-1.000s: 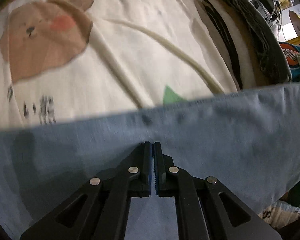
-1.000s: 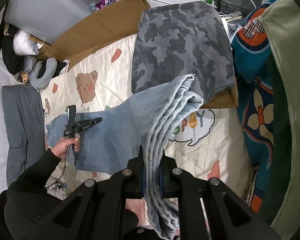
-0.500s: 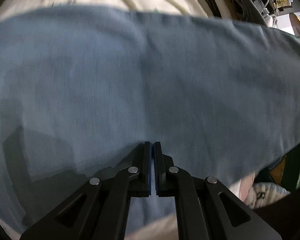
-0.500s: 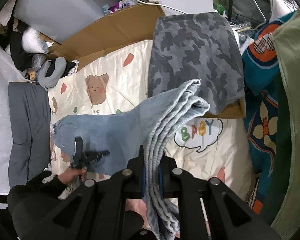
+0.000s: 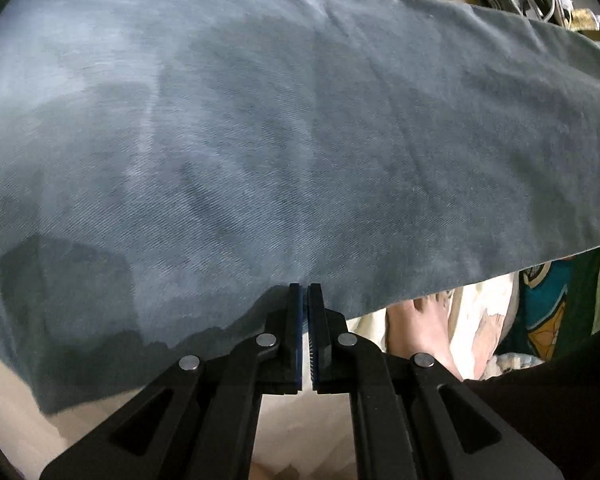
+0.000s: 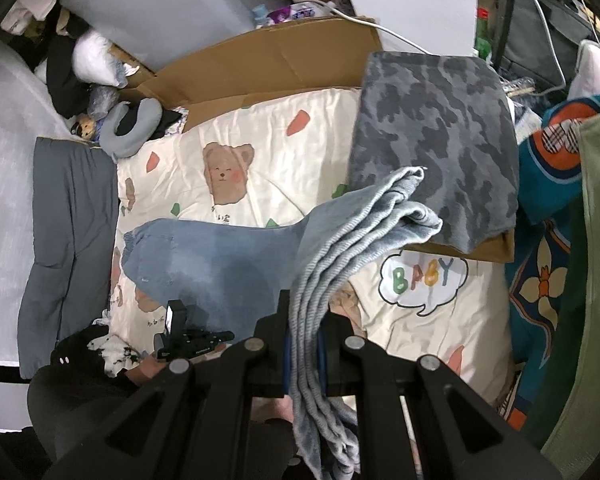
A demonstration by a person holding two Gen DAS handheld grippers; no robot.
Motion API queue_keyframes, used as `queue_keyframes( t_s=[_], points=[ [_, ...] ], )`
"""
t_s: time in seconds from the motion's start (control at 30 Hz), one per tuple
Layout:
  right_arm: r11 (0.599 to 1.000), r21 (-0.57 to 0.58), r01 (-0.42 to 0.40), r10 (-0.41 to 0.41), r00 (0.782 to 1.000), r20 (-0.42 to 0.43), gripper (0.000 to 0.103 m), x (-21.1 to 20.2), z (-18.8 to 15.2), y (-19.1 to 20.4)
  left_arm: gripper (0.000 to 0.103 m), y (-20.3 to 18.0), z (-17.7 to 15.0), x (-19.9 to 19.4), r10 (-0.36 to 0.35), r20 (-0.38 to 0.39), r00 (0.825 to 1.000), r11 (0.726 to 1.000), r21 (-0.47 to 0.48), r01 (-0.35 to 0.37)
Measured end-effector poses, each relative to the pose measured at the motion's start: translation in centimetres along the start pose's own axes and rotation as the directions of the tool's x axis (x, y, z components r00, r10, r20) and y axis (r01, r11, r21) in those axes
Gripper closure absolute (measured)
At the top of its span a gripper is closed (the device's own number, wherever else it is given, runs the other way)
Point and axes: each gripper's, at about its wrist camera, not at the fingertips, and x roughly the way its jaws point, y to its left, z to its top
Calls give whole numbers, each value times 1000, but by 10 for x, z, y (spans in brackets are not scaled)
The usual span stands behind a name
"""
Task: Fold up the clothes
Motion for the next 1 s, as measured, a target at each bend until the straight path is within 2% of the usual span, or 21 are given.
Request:
queue_keyframes(
  t_s=[0.03, 0.1, 0.13, 0.17, 0.23, 0.3, 0.37, 0.43, 0.6, 0.67, 0.73, 0.87, 1.0],
  points=[
    [1000, -8, 1, -1, 1000, -4, 94, -1, 2, 4, 92, -14, 13, -1, 5, 4, 1000, 1000, -15, -5],
    [1000, -27, -1, 1, 1000, -7, 94, -6, 7, 15, 73, -12, 7, -10, 17, 5, 1000, 999, -44, -17],
    [999, -38, -3, 3, 1000, -7, 94, -8, 10, 21, 53, -13, 8, -15, 20, 15, 1000, 998, -64, -19],
    [999, -48, -7, 7, 1000, -7, 94, -11, 14, 28, 40, -16, 10, -21, 22, 29, 999, 996, -86, -19],
    [998, -65, -12, 11, 1000, -10, 94, -14, 21, 40, 39, -15, -2, -40, 26, 60, 998, 993, -115, -19],
    [996, -86, -20, 18, 1000, -21, 94, -14, 26, 56, 39, -13, -34, -67, 34, 90, 995, 991, -133, -22],
    [993, -109, -34, 30, 999, -35, 94, -14, 33, 76, 39, -11, -50, -92, 57, 123, 991, 987, -154, -38],
    [991, -128, -46, 41, 998, -45, 94, -13, 37, 94, 39, 55, -18, -146, 73, 147, 986, 984, -173, -47],
    [981, -178, -71, 61, 996, -62, 94, -11, 47, 139, 39, 120, -9, -239, 119, 210, 970, 970, -234, -69],
    [974, -215, -72, 60, 996, -63, 94, -12, 50, 159, 39, 124, -15, -254, 139, 231, 963, 964, -256, -78],
    [964, -255, -81, 66, 996, -64, 94, -13, 53, 181, 39, 130, -6, -262, 162, 259, 952, 954, -287, -85],
    [940, -327, -92, 66, 994, -88, 94, -8, 49, 222, 39, 141, -15, -282, 189, 314, 930, 933, -353, -70],
    [930, -354, -103, 67, 991, -112, 94, 2, 47, 250, 39, 148, -38, -290, 206, 356, 912, 914, -402, -50]
  ],
)
